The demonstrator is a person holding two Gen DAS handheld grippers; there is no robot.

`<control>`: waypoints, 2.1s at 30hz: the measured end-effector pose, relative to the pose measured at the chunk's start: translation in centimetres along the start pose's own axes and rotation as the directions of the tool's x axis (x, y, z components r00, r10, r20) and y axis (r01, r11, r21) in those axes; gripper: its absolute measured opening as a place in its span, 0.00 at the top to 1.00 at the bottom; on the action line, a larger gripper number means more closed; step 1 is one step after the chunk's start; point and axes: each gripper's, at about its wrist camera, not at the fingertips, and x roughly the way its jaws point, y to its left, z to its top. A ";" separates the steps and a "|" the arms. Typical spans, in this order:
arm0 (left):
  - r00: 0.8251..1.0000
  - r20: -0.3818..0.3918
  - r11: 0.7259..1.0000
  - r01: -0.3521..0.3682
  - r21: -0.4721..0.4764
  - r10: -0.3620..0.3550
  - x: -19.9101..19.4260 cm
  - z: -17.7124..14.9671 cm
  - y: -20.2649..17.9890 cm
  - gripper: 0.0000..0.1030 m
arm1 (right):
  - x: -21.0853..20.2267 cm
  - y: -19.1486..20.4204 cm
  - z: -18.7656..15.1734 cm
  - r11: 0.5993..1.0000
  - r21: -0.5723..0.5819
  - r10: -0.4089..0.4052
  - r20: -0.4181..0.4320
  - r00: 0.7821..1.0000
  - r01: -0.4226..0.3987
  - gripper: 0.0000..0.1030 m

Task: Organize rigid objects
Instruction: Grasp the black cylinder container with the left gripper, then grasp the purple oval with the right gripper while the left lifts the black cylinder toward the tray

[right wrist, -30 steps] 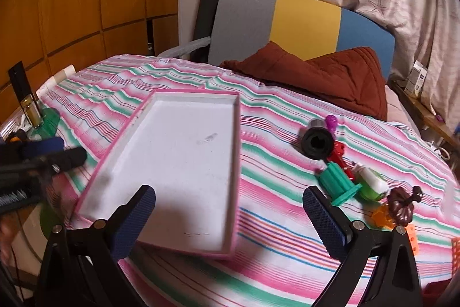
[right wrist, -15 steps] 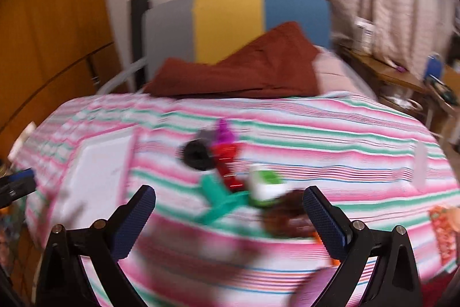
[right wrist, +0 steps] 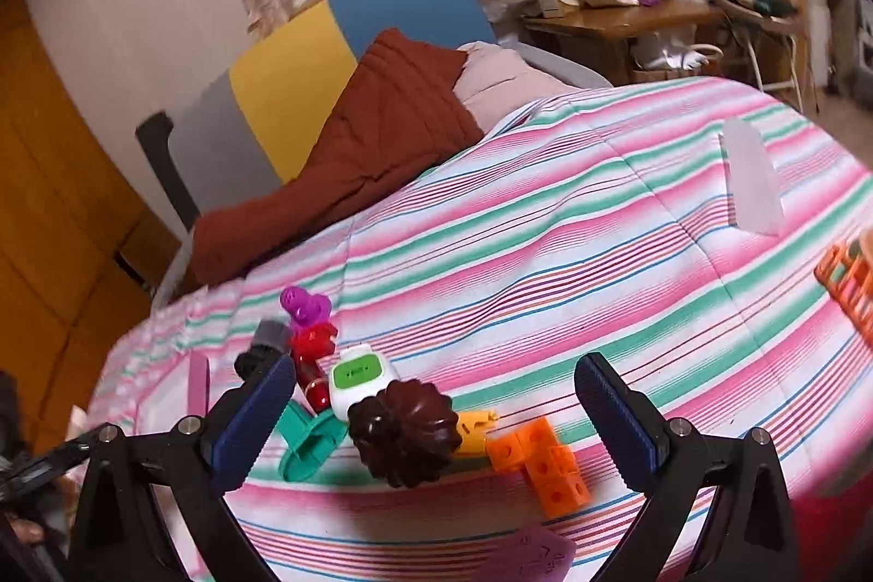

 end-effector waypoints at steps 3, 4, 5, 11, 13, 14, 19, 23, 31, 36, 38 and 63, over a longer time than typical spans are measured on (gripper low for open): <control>0.997 -0.066 0.998 0.048 -0.032 -0.050 3.0 1.6 -0.7 0.23 | -0.4 -0.1 0.0 1.000 0.023 0.019 0.017 1.000 -0.020 0.00; 0.995 -0.082 0.998 0.061 -0.034 -0.063 3.9 2.1 -1.1 0.23 | -0.5 -0.2 0.0 0.999 0.028 0.025 0.020 0.999 -0.026 0.00; 0.994 -0.094 0.998 0.060 -0.034 -0.063 4.8 2.6 -1.4 0.24 | -0.5 -0.2 0.0 0.999 0.037 0.039 0.021 0.999 -0.039 0.00; 0.983 -0.162 0.996 0.085 -0.012 -0.086 9.5 5.8 -3.8 0.27 | -0.4 -0.1 -0.1 0.997 0.024 0.071 0.005 0.997 -0.071 0.00; 0.978 -0.187 0.995 0.092 -0.032 -0.096 11.2 6.8 -4.2 0.27 | -0.2 0.2 -0.2 0.997 0.009 0.076 -0.002 0.997 -0.076 0.00; 0.974 -0.203 0.995 0.091 -0.034 -0.096 12.1 7.2 -4.4 0.27 | -0.2 0.3 -0.2 0.997 0.002 0.077 -0.003 0.997 -0.077 0.00; 0.959 -0.269 0.995 0.064 -0.081 -0.084 16.1 8.1 -4.0 0.33 | -0.2 0.6 -0.3 0.997 -0.022 0.079 0.001 0.997 -0.079 0.00; 0.947 -0.308 0.995 0.072 -0.065 -0.089 17.9 7.9 -4.8 0.48 | 0.0 0.5 -0.2 0.996 -0.014 0.083 -0.007 0.997 -0.083 0.00; 0.954 -0.288 0.997 0.072 -0.035 -0.079 17.5 6.3 -4.0 0.58 | 0.0 -0.2 -0.1 0.997 0.028 0.079 -0.006 0.997 -0.078 0.00; 0.973 -0.224 0.997 0.071 0.029 -0.063 14.2 5.4 -4.5 0.58 | 0.3 -0.7 0.0 0.994 0.063 0.088 -0.024 0.996 -0.087 0.00; 0.978 -0.193 0.995 0.083 0.049 -0.072 12.5 5.0 -4.6 0.58 | 0.5 -0.9 -0.1 0.993 0.078 0.093 -0.033 0.995 -0.091 0.00; 0.964 -0.073 0.965 0.258 0.046 -0.254 -0.5 -6.4 -4.0 0.57 | 3.0 0.6 -4.5 0.995 -0.087 -0.089 -0.568 0.818 0.048 0.11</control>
